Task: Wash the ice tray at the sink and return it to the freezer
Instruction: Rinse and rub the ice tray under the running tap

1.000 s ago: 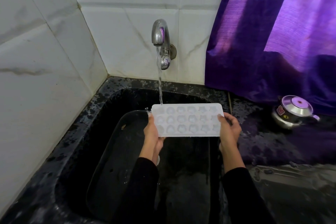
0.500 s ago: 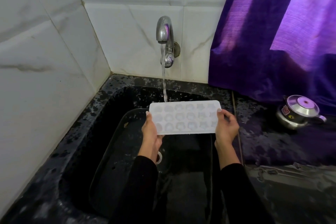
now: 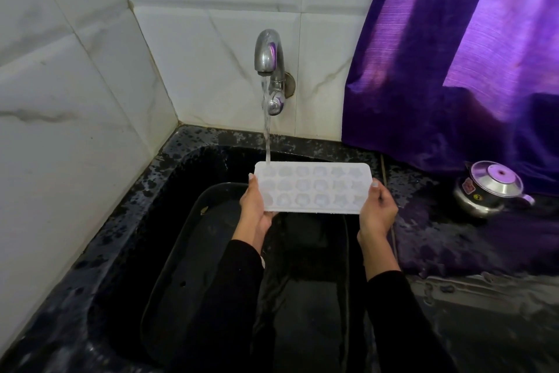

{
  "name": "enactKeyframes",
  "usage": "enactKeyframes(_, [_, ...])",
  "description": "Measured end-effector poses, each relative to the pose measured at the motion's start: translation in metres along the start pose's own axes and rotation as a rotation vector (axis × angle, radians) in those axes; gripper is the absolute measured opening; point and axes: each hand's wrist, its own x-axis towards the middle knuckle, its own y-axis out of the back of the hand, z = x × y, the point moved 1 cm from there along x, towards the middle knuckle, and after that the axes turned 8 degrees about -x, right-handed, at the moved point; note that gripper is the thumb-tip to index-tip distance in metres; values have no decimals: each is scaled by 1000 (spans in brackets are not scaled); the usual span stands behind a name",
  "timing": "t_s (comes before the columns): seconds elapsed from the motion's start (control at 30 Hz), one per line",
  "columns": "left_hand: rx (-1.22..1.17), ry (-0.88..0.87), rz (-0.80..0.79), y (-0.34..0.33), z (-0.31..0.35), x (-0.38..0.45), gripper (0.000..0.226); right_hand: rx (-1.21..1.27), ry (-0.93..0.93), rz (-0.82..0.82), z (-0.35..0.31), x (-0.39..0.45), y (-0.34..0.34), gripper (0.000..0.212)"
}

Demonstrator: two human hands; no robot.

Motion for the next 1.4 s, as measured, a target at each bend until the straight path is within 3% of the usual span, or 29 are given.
enactKeyframes(1.03, [-100,-151,197,57,19,-6,45,-33,4,-168,11,-39,-39,25])
enactKeyframes(1.2, [-137,-119,209,61,24,-11,36,-53,4,-184,6,-43,-42,27])
enactKeyframes(1.4, [-185,-87,140,66,31,-15,48,-38,12,-203,3,-45,-50,24])
